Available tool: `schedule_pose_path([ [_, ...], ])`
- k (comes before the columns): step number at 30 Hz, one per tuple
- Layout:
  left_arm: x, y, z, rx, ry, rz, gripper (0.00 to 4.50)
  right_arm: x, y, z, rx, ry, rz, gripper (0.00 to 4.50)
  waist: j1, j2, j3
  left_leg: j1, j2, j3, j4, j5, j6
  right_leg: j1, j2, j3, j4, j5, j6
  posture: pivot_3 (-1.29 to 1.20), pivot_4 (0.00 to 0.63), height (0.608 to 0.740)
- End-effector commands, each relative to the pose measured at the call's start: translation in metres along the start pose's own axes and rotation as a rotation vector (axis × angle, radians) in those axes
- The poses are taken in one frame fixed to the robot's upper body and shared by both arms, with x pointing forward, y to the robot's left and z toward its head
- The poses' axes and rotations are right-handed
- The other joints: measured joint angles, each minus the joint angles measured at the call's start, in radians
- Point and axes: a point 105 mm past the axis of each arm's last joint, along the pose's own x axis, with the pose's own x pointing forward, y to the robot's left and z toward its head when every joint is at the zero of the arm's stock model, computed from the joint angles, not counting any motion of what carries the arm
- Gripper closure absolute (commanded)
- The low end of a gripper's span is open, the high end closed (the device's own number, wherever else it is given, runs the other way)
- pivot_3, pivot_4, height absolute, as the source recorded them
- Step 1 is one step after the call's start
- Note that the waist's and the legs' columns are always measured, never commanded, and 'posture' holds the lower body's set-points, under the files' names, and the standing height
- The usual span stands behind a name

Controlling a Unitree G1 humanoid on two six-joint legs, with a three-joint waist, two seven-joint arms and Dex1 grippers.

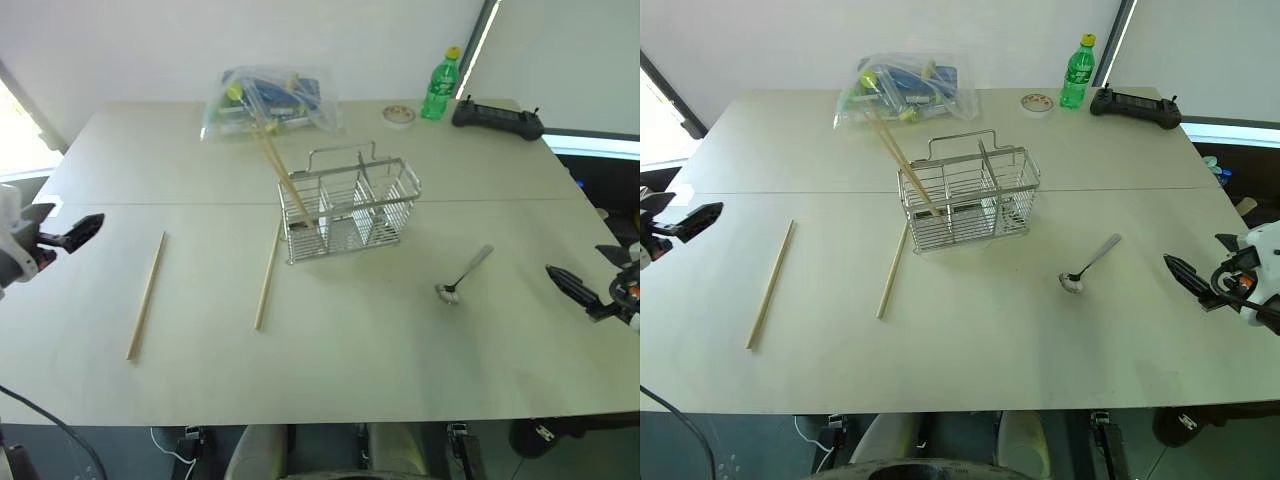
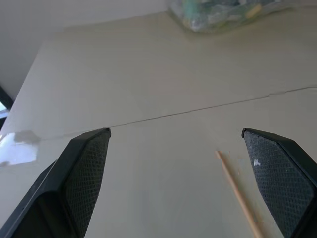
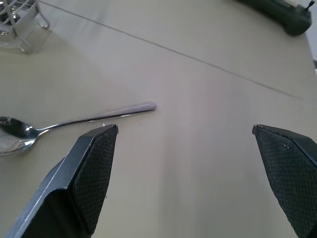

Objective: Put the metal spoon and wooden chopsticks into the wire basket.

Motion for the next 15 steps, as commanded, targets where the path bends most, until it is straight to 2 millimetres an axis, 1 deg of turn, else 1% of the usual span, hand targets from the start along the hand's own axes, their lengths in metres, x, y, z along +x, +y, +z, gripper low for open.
schedule_pose_path([
  [1, 0.006, -0.059, 0.031, 0.028, -0.054, -0.306, 0.02, 0.007, 0.003, 0.022, -0.165, -0.012, 0.089, 0.00, -0.001, 0.000, 0.000, 0.000, 0.000, 0.001, 0.001, 0.000, 0.000, 0.000, 0.000, 0.000, 0.000, 0.000, 0.000, 0.00, 0.150, 0.690],
  [2, 0.007, -0.068, 0.034, 0.037, -0.054, -0.357, 0.02, 0.009, 0.004, 0.024, -0.190, -0.008, 0.110, 0.00, -0.001, 0.000, 0.000, 0.000, 0.000, 0.002, 0.003, 0.000, 0.000, 0.001, 0.000, 0.000, 0.001, 0.000, -0.001, 0.00, 0.150, 0.690],
  [3, 0.007, -0.083, 0.038, 0.049, -0.050, -0.431, 0.02, 0.012, 0.005, 0.027, -0.234, 0.003, 0.141, 0.00, -0.001, 0.000, 0.000, 0.000, 0.000, 0.002, 0.004, 0.000, 0.000, 0.001, 0.000, 0.000, 0.001, -0.001, -0.002, 0.00, 0.150, 0.690],
  [4, 0.008, -0.106, 0.044, 0.070, -0.045, -0.543, 0.02, 0.017, 0.007, 0.032, -0.304, 0.012, 0.191, 0.00, -0.002, 0.000, 0.000, 0.000, 0.000, 0.002, 0.005, 0.000, 0.000, 0.002, 0.000, 0.000, 0.001, -0.001, -0.002, 0.00, 0.150, 0.690],
  [5, 0.007, -0.121, 0.047, 0.084, -0.039, -0.615, 0.02, 0.021, 0.008, 0.035, -0.351, 0.019, 0.225, 0.00, -0.002, 0.001, 0.001, 0.000, 0.000, 0.002, 0.006, 0.000, 0.000, 0.002, 0.000, 0.000, 0.002, -0.001, -0.002, 0.00, 0.150, 0.690],
  [6, 0.005, -0.144, 0.050, 0.111, -0.031, -0.729, 0.02, 0.027, 0.011, 0.042, -0.411, 0.020, 0.281, 0.00, -0.003, 0.001, 0.001, 0.000, 0.000, 0.003, 0.007, 0.000, 0.000, 0.003, 0.000, 0.000, 0.002, -0.001, -0.002, 0.00, 0.150, 0.690],
  [7, 0.002, -0.161, 0.051, 0.140, -0.022, -0.819, 0.02, 0.032, 0.014, 0.046, -0.454, 0.020, 0.329, 0.00, -0.006, 0.002, 0.002, 0.000, 0.000, 0.003, 0.009, 0.000, 0.000, 0.003, 0.000, 0.000, 0.003, -0.001, -0.002, 0.00, 0.150, 0.690],
  [9, -0.005, -0.188, 0.053, 0.195, -0.007, -0.959, 0.02, 0.041, 0.022, 0.052, -0.543, 0.031, 0.434, 0.00, -0.011, 0.004, 0.003, 0.000, 0.000, 0.003, 0.012, 0.000, 0.000, 0.004, 0.000, 0.000, 0.002, -0.001, -0.002, 0.00, 0.150, 0.690],
  [12, -0.010, -0.206, 0.057, 0.225, -0.014, -1.060, 0.02, 0.047, 0.032, 0.052, -0.629, 0.052, 0.557, 0.00, -0.024, 0.004, 0.002, 0.001, 0.000, 0.002, 0.011, 0.000, 0.000, 0.005, 0.001, 0.000, 0.003, -0.001, -0.002, 0.00, 0.150, 0.690],
  [15, -0.014, -0.223, 0.064, 0.242, -0.034, -1.148, 0.02, 0.060, 0.039, 0.053, -0.678, 0.063, 0.652, 0.00, -0.028, 0.004, 0.003, 0.000, -0.001, 0.002, 0.010, 0.000, 0.000, 0.003, 0.001, 0.000, 0.005, -0.001, -0.002, 0.00, 0.150, 0.690],
])
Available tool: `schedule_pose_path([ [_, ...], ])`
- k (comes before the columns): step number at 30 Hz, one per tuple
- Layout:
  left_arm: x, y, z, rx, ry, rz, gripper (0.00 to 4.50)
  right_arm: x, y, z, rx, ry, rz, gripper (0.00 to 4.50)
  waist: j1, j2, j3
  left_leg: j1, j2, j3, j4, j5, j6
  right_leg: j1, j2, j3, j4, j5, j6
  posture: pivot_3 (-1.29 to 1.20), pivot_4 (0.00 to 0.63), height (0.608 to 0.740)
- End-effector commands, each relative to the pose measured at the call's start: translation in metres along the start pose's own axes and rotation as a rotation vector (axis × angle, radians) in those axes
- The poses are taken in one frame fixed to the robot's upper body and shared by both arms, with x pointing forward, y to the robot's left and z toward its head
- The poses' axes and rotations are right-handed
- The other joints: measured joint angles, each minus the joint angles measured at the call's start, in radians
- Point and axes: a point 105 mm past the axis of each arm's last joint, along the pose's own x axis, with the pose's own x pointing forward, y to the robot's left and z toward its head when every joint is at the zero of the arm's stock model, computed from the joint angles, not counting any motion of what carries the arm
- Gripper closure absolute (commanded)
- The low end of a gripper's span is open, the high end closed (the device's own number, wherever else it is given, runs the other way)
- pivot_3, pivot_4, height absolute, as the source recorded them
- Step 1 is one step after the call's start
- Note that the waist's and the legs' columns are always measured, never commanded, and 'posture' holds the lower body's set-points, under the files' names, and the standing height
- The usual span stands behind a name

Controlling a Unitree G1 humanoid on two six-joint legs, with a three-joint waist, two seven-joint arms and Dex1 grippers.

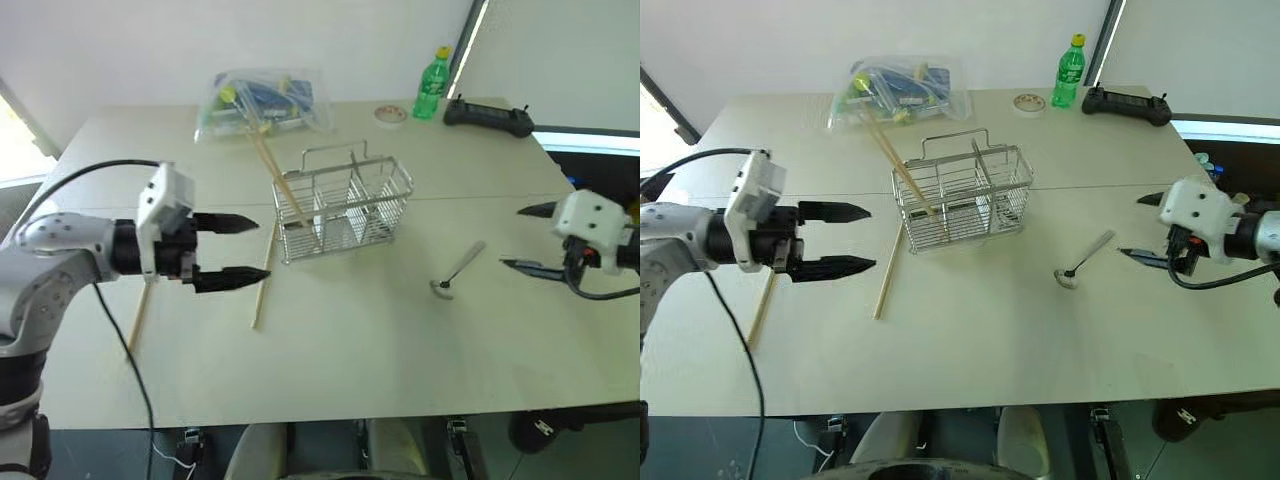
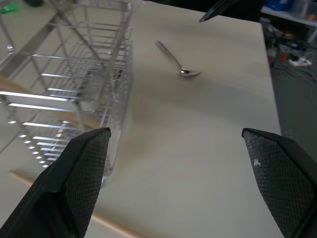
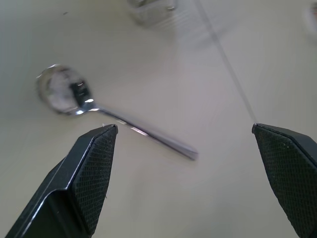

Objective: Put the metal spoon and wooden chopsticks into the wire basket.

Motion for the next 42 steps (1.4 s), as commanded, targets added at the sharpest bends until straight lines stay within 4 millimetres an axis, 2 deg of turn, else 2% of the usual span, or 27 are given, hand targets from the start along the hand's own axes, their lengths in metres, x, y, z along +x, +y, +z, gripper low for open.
schedule_pose_path([
  [1, 0.010, -0.013, 0.016, 0.058, -0.021, -0.093, 0.02, 0.009, -0.006, 0.006, -0.080, 0.005, 0.082, 0.00, -0.003, 0.001, 0.000, 0.000, 0.000, 0.000, 0.000, 0.000, 0.000, -0.001, 0.000, 0.000, 0.001, 0.000, 0.001, 0.00, 0.150, 0.690],
  [8, 0.023, -0.025, 0.018, 0.084, -0.015, -0.185, 0.02, 0.049, -0.004, 0.004, -0.210, 0.044, 0.297, 0.00, -0.003, 0.000, 0.001, 0.002, -0.001, 0.000, 0.002, 0.000, 0.000, 0.000, 0.000, 0.001, 0.005, 0.001, 0.002, 0.00, 0.150, 0.690],
  [16, 0.023, -0.032, 0.015, 0.102, 0.024, -0.218, 0.02, 0.073, -0.001, 0.006, -0.291, 0.075, 0.459, 0.00, -0.002, 0.000, 0.001, 0.002, -0.002, 0.000, 0.001, 0.001, -0.001, 0.000, 0.001, 0.002, 0.006, 0.002, 0.004, 0.00, 0.150, 0.690],
  [25, 0.019, -0.035, 0.016, 0.102, 0.036, -0.203, 0.02, 0.075, 0.016, -0.008, -0.405, 0.139, 0.629, 0.00, -0.005, 0.000, 0.001, 0.002, -0.002, -0.001, 0.001, 0.001, -0.002, 0.000, 0.001, 0.002, 0.007, 0.002, 0.004, 0.00, 0.150, 0.690],
  [33, 0.017, -0.042, 0.015, 0.091, 0.050, -0.220, 0.02, 0.087, 0.019, 0.003, -0.502, 0.119, 0.676, 0.00, -0.012, 0.000, 0.001, 0.005, 0.000, -0.001, 0.001, 0.002, -0.003, 0.001, 0.004, 0.003, 0.008, 0.002, 0.003, 0.00, 0.150, 0.690],
  [42, 0.019, -0.041, 0.020, 0.095, 0.030, -0.213, 0.02, 0.093, 0.023, 0.003, -0.580, 0.150, 0.742, 0.00, -0.006, 0.000, 0.002, 0.006, -0.001, -0.002, 0.001, 0.002, -0.004, 0.002, 0.004, 0.003, 0.008, 0.002, 0.003, 0.00, 0.150, 0.690],
])
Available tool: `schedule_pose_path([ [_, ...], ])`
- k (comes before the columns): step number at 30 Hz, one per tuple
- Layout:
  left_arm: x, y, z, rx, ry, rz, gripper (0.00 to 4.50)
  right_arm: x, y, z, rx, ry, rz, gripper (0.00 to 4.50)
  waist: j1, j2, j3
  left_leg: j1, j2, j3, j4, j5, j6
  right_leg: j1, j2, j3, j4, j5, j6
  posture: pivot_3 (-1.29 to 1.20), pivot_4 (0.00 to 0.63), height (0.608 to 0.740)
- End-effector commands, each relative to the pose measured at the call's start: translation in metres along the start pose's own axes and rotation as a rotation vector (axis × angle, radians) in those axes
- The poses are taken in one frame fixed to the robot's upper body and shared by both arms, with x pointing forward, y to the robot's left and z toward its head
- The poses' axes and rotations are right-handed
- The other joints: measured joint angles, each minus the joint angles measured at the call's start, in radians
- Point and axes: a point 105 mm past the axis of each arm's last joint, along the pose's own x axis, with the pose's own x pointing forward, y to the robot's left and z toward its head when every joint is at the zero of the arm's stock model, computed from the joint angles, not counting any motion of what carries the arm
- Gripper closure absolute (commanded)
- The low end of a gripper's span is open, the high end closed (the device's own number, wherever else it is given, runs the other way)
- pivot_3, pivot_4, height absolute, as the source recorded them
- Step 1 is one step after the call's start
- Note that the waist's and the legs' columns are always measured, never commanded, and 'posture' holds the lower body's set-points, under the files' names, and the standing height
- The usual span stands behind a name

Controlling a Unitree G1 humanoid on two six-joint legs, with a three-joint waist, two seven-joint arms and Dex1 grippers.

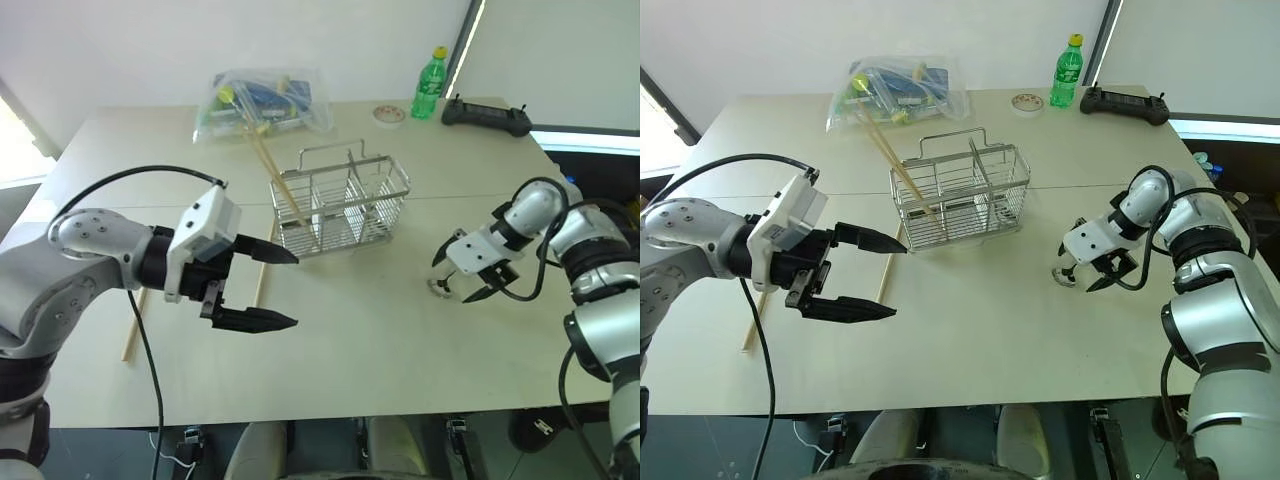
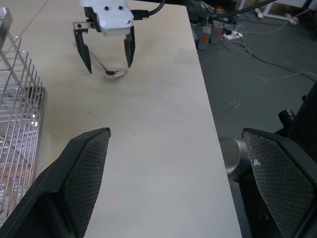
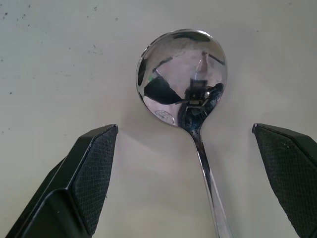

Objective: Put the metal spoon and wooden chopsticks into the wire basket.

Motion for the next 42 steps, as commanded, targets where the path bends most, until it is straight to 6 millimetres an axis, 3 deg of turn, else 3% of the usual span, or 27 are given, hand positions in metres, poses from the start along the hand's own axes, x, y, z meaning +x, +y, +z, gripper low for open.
schedule_pose_path([
  [1, -0.003, -0.002, 0.012, 0.049, -0.023, 0.011, 0.02, -0.003, -0.001, 0.000, -0.046, 0.031, 0.022, 0.00, 0.000, 0.000, 0.000, 0.000, 0.000, 0.000, 0.000, 0.000, 0.000, 0.000, 0.000, 0.000, 0.000, 0.000, 0.000, 0.00, 0.150, 0.690],
  [6, -0.003, -0.003, 0.014, 0.045, -0.030, 0.014, 0.02, 0.001, 0.000, -0.003, -0.091, 0.073, 0.033, 0.00, 0.000, 0.000, 0.000, 0.002, 0.000, 0.000, 0.000, 0.000, 0.000, 0.002, 0.000, 0.000, 0.000, 0.000, 0.000, 0.00, 0.150, 0.690],
  [13, -0.003, -0.002, 0.019, 0.050, -0.044, 0.025, 0.00, 0.001, -0.007, -0.001, -0.110, 0.075, 0.005, 3.32, -0.007, -0.004, 0.001, 0.010, 0.000, 0.000, 0.000, 0.000, 0.000, 0.009, 0.000, 0.001, 0.000, -0.002, -0.003, 0.00, 0.150, 0.690],
  [25, -0.004, 0.002, 0.025, 0.059, -0.063, 0.037, 0.00, 0.009, -0.006, 0.006, -0.135, 0.039, 0.019, 3.32, -0.023, -0.004, 0.001, 0.010, 0.000, 0.000, -0.002, 0.000, 0.000, 0.008, 0.000, 0.001, 0.000, -0.001, -0.001, 0.00, 0.150, 0.690],
  [29, -0.004, 0.002, 0.024, 0.057, -0.063, 0.040, 0.00, 0.010, -0.004, 0.006, -0.127, 0.023, 0.031, 4.45, -0.024, -0.004, 0.001, 0.010, 0.000, 0.000, -0.002, 0.000, 0.000, 0.008, 0.000, 0.001, 0.000, -0.001, -0.001, 0.00, 0.150, 0.690],
  [39, -0.004, 0.003, 0.024, 0.060, -0.059, 0.034, 0.00, 0.011, -0.001, 0.004, -0.125, 0.019, 0.006, 4.45, -0.024, -0.004, 0.001, 0.010, 0.000, 0.000, -0.002, 0.000, 0.000, 0.008, 0.001, 0.001, 0.000, -0.001, -0.001, 0.00, 0.150, 0.690],
  [42, -0.004, 0.006, 0.024, 0.068, -0.060, 0.038, 0.00, 0.003, -0.008, 0.010, -0.143, -0.018, -0.067, 4.45, -0.024, -0.004, 0.001, 0.010, 0.000, 0.000, -0.002, 0.000, 0.000, 0.008, 0.001, 0.001, 0.000, -0.001, -0.001, 0.00, 0.150, 0.690],
])
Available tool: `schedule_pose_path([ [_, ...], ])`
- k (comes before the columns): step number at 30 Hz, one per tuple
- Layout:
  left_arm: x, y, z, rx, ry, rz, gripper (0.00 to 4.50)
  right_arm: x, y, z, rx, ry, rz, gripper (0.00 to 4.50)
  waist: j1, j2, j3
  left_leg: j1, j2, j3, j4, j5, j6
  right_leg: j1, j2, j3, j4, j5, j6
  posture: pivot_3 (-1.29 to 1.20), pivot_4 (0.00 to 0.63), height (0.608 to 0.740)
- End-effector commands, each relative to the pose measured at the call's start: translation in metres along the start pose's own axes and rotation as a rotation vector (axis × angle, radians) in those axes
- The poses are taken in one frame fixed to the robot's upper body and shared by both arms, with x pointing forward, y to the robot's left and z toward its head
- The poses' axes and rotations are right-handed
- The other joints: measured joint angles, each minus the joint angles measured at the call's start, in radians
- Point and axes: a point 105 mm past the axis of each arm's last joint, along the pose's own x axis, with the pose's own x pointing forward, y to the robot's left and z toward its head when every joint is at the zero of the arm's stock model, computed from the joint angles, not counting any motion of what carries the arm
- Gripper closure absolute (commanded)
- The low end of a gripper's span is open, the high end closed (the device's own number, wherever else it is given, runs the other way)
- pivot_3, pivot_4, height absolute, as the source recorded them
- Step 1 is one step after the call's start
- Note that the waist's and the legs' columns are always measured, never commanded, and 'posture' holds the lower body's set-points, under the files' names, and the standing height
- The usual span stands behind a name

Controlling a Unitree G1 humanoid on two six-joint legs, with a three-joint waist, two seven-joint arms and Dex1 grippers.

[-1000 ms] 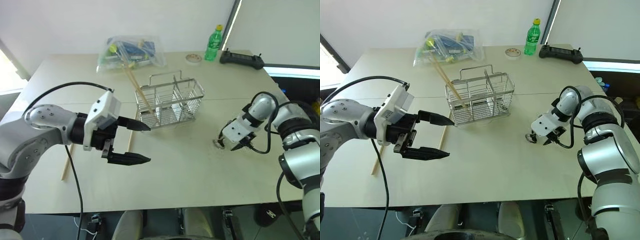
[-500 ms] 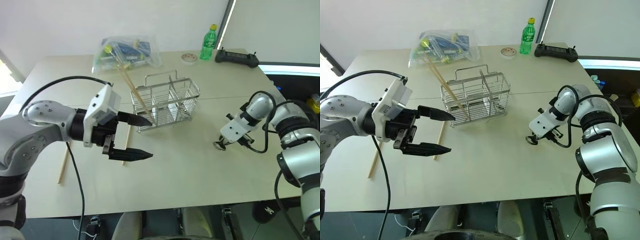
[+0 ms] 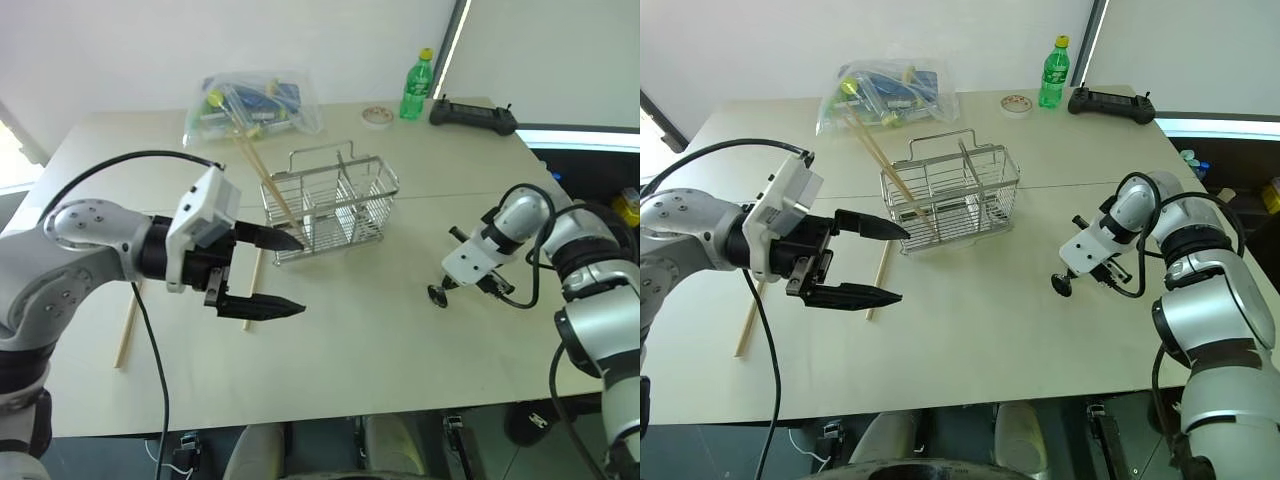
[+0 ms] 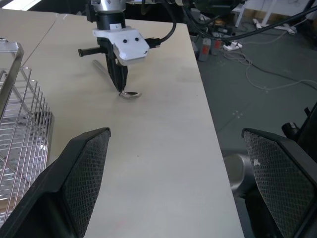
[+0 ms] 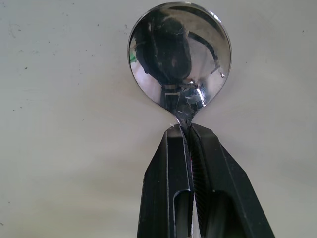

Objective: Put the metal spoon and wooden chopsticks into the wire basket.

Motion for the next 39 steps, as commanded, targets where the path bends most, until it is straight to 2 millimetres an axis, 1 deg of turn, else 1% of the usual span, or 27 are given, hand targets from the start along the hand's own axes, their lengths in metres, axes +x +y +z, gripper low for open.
schedule_pose_path([
  [1, -0.004, 0.003, 0.010, 0.063, -0.017, 0.018, 0.00, -0.009, -0.014, 0.011, -0.028, -0.067, -0.120, 4.45, 0.000, 0.000, 0.000, 0.000, 0.000, 0.000, 0.000, 0.000, 0.000, 0.000, 0.000, 0.000, 0.000, 0.000, 0.000, 0.00, 0.150, 0.690],
  [4, -0.007, 0.008, 0.011, 0.073, -0.018, 0.034, 0.00, -0.020, -0.027, 0.023, -0.027, -0.140, -0.224, 4.45, 0.000, 0.002, 0.001, -0.001, 0.000, 0.000, 0.000, 0.000, 0.000, -0.001, 0.000, 0.001, 0.000, 0.000, 0.000, 0.00, 0.150, 0.690],
  [7, -0.009, 0.013, 0.013, 0.082, -0.019, 0.048, 0.00, -0.029, -0.029, 0.031, -0.040, -0.177, -0.286, 4.45, 0.002, 0.002, 0.001, -0.001, 0.000, 0.000, -0.001, 0.000, 0.000, -0.002, 0.000, 0.001, 0.000, 0.001, 0.001, 0.00, 0.150, 0.690],
  [10, -0.012, 0.018, 0.014, 0.095, -0.023, 0.066, 0.00, -0.042, -0.028, 0.044, -0.023, -0.236, -0.357, 4.45, 0.009, 0.002, 0.001, -0.001, 0.000, -0.001, -0.002, 0.000, 0.000, -0.003, 0.000, 0.002, 0.000, 0.001, 0.001, 0.00, 0.150, 0.690],
  [16, -0.019, 0.028, 0.019, 0.110, -0.040, 0.107, 0.00, -0.082, -0.028, 0.083, 0.143, -0.440, -0.528, 4.45, 0.028, 0.003, 0.002, -0.003, 0.000, -0.001, -0.003, 0.000, 0.000, -0.005, -0.001, 0.002, 0.000, 0.000, 0.001, 0.00, 0.150, 0.690],
  [19, -0.022, 0.035, 0.023, 0.123, -0.058, 0.133, 0.00, -0.101, -0.030, 0.100, 0.272, -0.569, -0.634, 4.45, 0.033, 0.002, 0.002, -0.003, 0.001, -0.001, -0.003, 0.000, 0.000, -0.005, -0.001, 0.002, 0.000, -0.001, -0.002, 0.00, 0.150, 0.690],
  [22, -0.023, 0.041, 0.024, 0.135, -0.071, 0.151, 0.00, -0.117, -0.028, 0.114, 0.413, -0.710, -0.713, 4.45, 0.036, 0.002, 0.002, -0.004, 0.001, -0.001, -0.002, 0.000, 0.000, -0.005, -0.002, 0.002, -0.001, -0.001, -0.002, 0.00, 0.150, 0.690],
  [23, -0.023, 0.042, 0.024, 0.136, -0.073, 0.154, 0.00, -0.122, -0.028, 0.116, 0.458, -0.755, -0.742, 4.45, 0.036, 0.002, 0.002, -0.005, 0.001, -0.002, -0.002, 0.000, 0.000, -0.006, -0.002, 0.002, -0.001, -0.001, -0.002, 0.00, 0.150, 0.690],
  [27, -0.024, 0.044, 0.026, 0.150, -0.082, 0.156, 0.00, -0.157, -0.038, 0.124, 0.652, -1.009, -0.902, 4.45, 0.033, 0.002, 0.001, -0.010, 0.001, -0.002, 0.001, 0.000, 0.001, -0.010, -0.005, 0.001, -0.001, -0.001, -0.002, 0.00, 0.150, 0.690],
  [29, -0.024, 0.046, 0.028, 0.154, -0.089, 0.158, 0.00, -0.173, -0.049, 0.123, 0.736, -1.116, -1.001, 4.45, 0.031, 0.002, 0.001, -0.013, 0.001, -0.001, 0.002, 0.000, 0.001, -0.012, -0.005, 0.001, -0.001, -0.001, -0.002, 0.00, 0.150, 0.690],
  [31, -0.024, 0.047, 0.029, 0.159, -0.092, 0.157, 0.00, -0.182, -0.058, 0.121, 0.796, -1.178, -1.062, 4.45, 0.033, 0.002, 0.001, -0.014, 0.000, -0.001, 0.002, 0.000, 0.001, -0.013, -0.004, 0.001, -0.001, 0.000, -0.002, 0.00, 0.150, 0.690],
  [36, -0.023, 0.049, 0.031, 0.168, -0.096, 0.155, 0.00, -0.186, -0.081, 0.114, 0.883, -1.230, -1.190, 4.45, 0.034, 0.002, 0.001, -0.015, -0.001, -0.002, 0.002, 0.000, 0.001, -0.013, -0.004, -0.002, -0.001, 0.001, 0.001, 0.00, 0.150, 0.690],
  [39, -0.023, 0.050, 0.032, 0.175, -0.097, 0.156, 0.00, -0.178, -0.100, 0.110, 0.934, -1.253, -1.229, 4.45, 0.031, 0.001, 0.001, -0.016, -0.002, -0.001, 0.002, 0.000, 0.001, -0.013, -0.004, -0.002, -0.001, 0.001, 0.002, 0.00, 0.150, 0.690],
])
